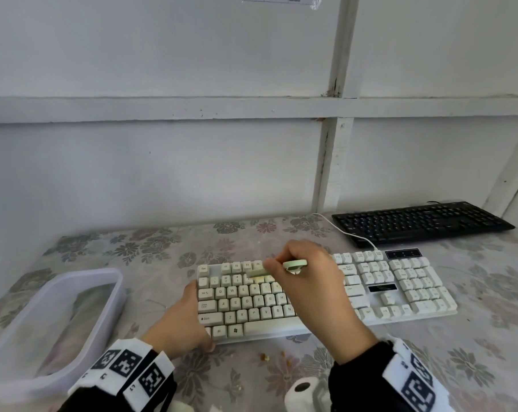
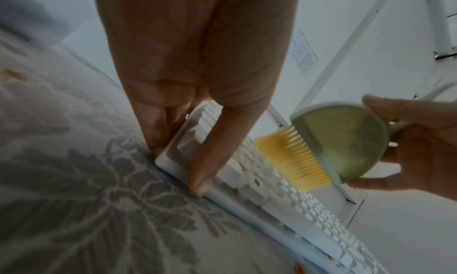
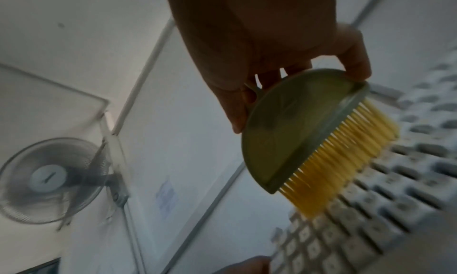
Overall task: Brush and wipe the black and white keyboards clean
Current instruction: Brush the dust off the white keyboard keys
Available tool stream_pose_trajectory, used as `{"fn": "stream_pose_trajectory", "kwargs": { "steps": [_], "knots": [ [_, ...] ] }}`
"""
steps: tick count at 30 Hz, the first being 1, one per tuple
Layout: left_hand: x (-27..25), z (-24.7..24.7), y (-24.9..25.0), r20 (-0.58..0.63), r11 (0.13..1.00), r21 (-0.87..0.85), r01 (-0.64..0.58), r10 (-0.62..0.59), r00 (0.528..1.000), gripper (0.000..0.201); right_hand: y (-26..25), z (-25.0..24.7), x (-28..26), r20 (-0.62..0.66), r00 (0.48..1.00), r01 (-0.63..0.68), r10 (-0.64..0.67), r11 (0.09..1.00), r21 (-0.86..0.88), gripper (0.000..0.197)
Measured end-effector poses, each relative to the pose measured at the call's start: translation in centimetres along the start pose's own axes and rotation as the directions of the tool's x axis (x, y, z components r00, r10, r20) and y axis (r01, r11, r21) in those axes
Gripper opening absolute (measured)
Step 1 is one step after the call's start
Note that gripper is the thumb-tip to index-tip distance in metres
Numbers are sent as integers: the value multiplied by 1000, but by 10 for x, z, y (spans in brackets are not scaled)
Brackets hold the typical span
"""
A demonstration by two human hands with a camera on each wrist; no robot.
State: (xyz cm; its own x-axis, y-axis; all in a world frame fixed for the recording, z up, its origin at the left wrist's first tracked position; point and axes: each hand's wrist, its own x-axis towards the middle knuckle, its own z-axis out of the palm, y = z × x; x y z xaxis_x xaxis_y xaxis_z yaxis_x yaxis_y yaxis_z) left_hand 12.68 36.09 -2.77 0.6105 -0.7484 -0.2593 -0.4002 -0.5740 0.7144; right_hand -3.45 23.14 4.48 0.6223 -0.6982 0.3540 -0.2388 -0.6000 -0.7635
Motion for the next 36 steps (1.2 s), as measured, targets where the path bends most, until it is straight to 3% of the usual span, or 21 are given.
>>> {"fn": "stream_pose_trajectory", "kwargs": {
  "steps": [2,4,7,10,11,13,16,19,22,24,27,31,33,36],
  "knots": [
    [0,0,-1,0,1000,-8,2,-2,1000,113,7,-2,-1,64,997,-42,32,985,168,29],
    [1,0,-1,-3,1000,-10,4,-4,1000,111,19,-8,0,57,995,-94,86,982,167,27],
    [1,1,-2,-3,1000,-2,7,-7,1000,111,33,-19,4,-32,991,-125,127,990,61,27],
    [1,0,-2,1,1000,-7,10,-10,1000,112,29,-21,2,-146,987,-88,64,983,-159,29],
    [1,0,-2,2,1000,-13,11,-11,1000,112,25,-18,2,-136,990,-60,39,987,-149,30],
    [1,0,-2,3,1000,-18,13,-13,1000,113,19,-13,-1,-70,998,-2,4,1000,27,29],
    [1,1,0,8,1000,-11,12,-12,1000,112,27,-15,0,-6,999,-45,46,987,157,25],
    [1,0,0,3,1000,-1,12,-12,1000,111,43,-27,6,-55,995,-77,83,992,98,27],
    [1,1,0,3,1000,-3,19,-19,1000,111,45,-33,7,-141,989,-49,35,994,-102,36],
    [1,1,0,6,1000,-6,18,-18,1000,112,41,-32,5,-85,996,-11,11,1000,8,29],
    [2,0,-2,13,999,-21,25,-24,1000,113,45,-36,5,7,998,-69,68,984,166,26],
    [3,1,-3,2,999,-26,32,-32,999,111,63,-54,13,-145,979,-151,144,988,-40,29],
    [4,1,-3,5,999,-23,36,-36,999,111,63,-61,13,-216,969,-152,120,979,-137,31],
    [4,2,-4,2,999,-29,34,-34,999,112,56,-66,11,-118,990,-71,79,995,72,26]
  ]
}}
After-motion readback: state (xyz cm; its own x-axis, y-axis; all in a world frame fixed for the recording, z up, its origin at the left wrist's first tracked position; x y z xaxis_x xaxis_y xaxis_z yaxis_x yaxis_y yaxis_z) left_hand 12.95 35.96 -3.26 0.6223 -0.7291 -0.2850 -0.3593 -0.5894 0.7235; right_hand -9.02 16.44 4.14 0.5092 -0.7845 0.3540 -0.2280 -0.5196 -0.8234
